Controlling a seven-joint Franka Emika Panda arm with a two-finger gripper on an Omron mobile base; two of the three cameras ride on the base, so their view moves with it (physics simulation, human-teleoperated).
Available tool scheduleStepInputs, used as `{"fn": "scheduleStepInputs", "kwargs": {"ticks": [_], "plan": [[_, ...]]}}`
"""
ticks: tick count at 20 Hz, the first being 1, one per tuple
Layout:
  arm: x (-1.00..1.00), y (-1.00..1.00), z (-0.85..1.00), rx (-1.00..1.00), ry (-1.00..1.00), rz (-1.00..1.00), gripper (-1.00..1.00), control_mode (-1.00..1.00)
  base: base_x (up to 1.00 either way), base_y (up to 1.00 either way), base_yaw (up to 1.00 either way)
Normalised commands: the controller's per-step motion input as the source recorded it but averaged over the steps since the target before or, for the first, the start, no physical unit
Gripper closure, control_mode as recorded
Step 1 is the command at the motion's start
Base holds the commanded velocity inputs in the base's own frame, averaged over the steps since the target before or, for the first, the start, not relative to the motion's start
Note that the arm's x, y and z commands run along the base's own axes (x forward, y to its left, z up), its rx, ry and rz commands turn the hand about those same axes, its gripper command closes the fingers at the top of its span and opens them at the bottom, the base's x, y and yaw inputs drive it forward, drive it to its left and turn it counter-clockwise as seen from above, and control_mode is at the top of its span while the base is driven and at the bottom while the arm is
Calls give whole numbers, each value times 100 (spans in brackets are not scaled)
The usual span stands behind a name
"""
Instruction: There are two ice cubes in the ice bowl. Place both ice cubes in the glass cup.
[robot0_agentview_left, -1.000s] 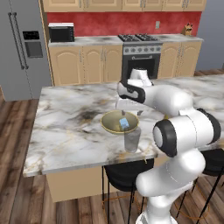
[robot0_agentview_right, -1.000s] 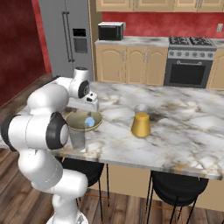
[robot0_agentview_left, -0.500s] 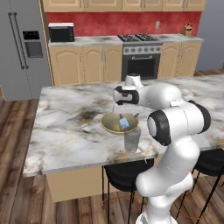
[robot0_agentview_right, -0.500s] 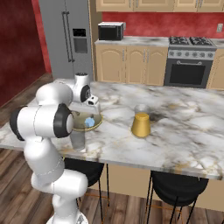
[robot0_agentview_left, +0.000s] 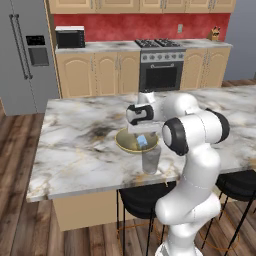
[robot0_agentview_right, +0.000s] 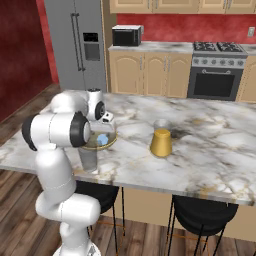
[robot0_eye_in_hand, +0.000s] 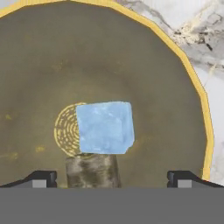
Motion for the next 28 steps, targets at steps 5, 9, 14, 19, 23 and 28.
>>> {"fn": "scheduleStepInputs", "kwargs": {"ticks": [5, 9, 14, 19, 23, 28], "plan": [[22, 0, -34, 0, 0, 0, -100, -100, 0, 0, 0], [28, 0, -24, -1, 0, 0, -100, -100, 0, 0, 0], [18, 0, -20, -1, 0, 0, -100, -100, 0, 0, 0], [-4, 0, -16, 0, 0, 0, -100, -100, 0, 0, 0], [-30, 0, -11, 0, 0, 0, -100, -100, 0, 0, 0], [-12, 0, -2, 0, 0, 0, -100, -100, 0, 0, 0]]}}
